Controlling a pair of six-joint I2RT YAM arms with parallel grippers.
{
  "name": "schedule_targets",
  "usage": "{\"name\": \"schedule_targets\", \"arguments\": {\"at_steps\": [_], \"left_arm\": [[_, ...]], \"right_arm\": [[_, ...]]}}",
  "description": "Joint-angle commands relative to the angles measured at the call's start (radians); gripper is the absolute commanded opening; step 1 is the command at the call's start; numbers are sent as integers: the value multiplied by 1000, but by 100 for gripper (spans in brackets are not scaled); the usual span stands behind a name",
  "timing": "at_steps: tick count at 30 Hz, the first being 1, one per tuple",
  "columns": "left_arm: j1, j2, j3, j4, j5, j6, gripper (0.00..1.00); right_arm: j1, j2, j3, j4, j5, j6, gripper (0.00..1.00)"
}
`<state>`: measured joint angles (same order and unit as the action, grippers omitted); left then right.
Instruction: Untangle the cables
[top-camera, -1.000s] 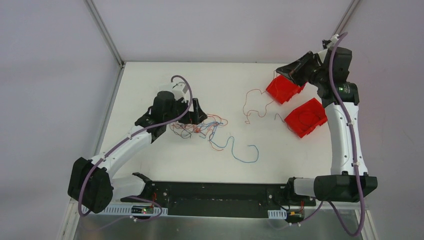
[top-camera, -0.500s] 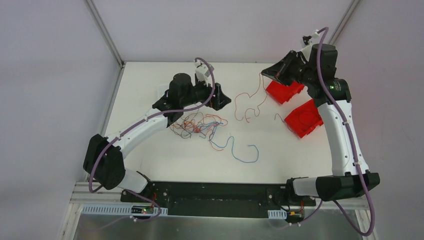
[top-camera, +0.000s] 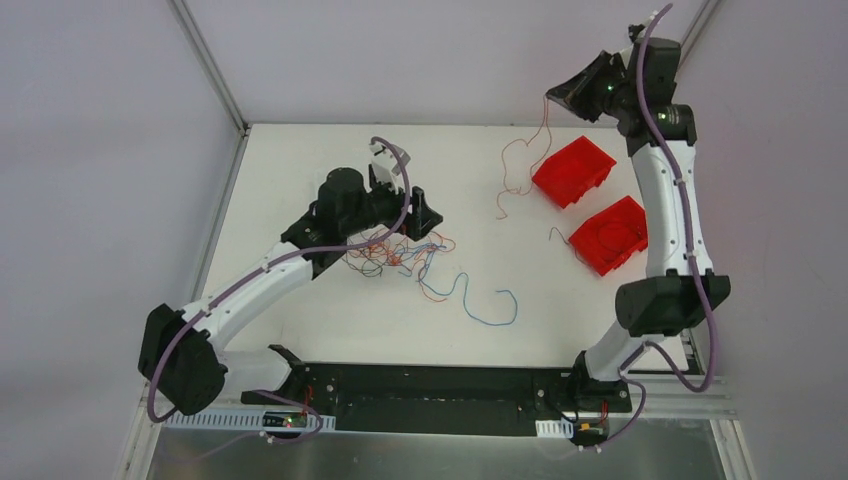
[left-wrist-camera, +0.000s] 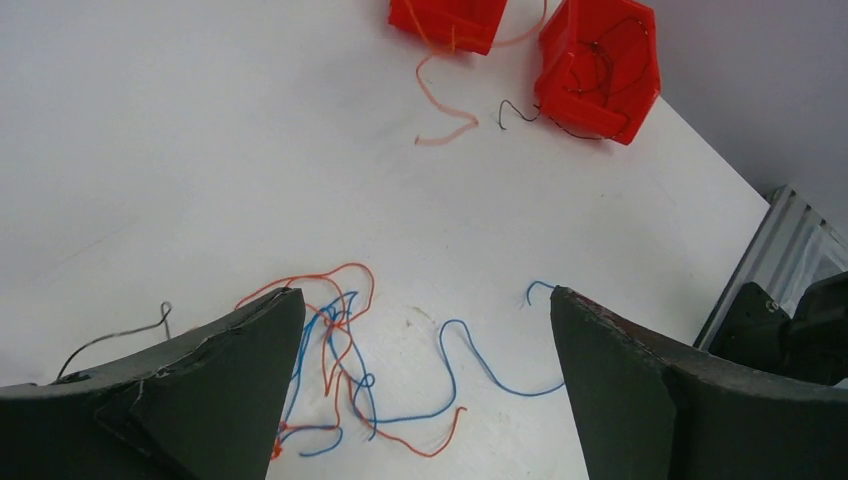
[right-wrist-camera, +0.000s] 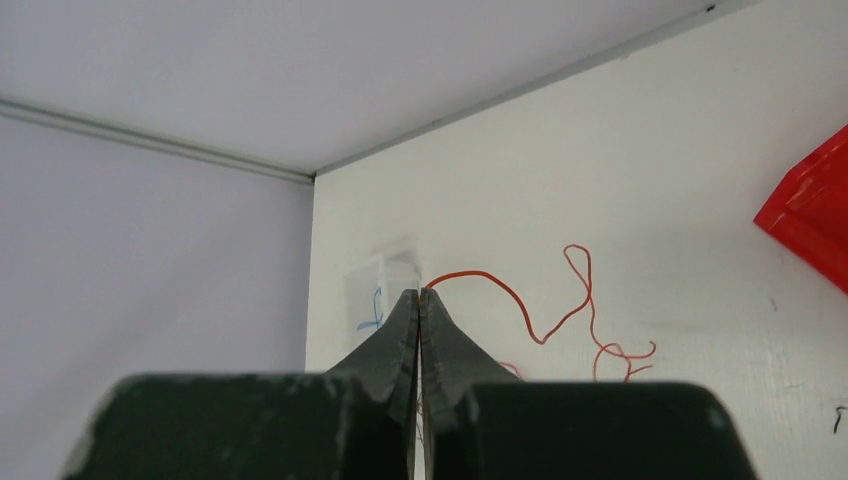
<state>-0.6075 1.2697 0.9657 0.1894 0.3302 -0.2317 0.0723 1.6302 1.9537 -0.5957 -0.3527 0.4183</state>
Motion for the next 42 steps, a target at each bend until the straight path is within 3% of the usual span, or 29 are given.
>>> {"name": "schedule_targets", "arguments": {"at_steps": [1, 4, 11, 16, 42], "left_arm": [[2, -146, -16, -171, -156, 31, 97], [1, -230, -55, -251, -250, 19, 96], [1, -342, -136, -297, -344, 12, 97], [2, -314, -101, -367, -378, 48, 98], [2, -223, -41, -367, -389, 35, 99]], "right_arm": [[-94, 122, 229, 20, -33, 59, 0], [-134, 212, 333, 25, -41, 90, 0], [-205, 298, 351, 158, -79, 185, 0], [-235, 343, 379, 223, -105, 232, 0], [-382, 391, 447, 339, -119, 344, 0]]}}
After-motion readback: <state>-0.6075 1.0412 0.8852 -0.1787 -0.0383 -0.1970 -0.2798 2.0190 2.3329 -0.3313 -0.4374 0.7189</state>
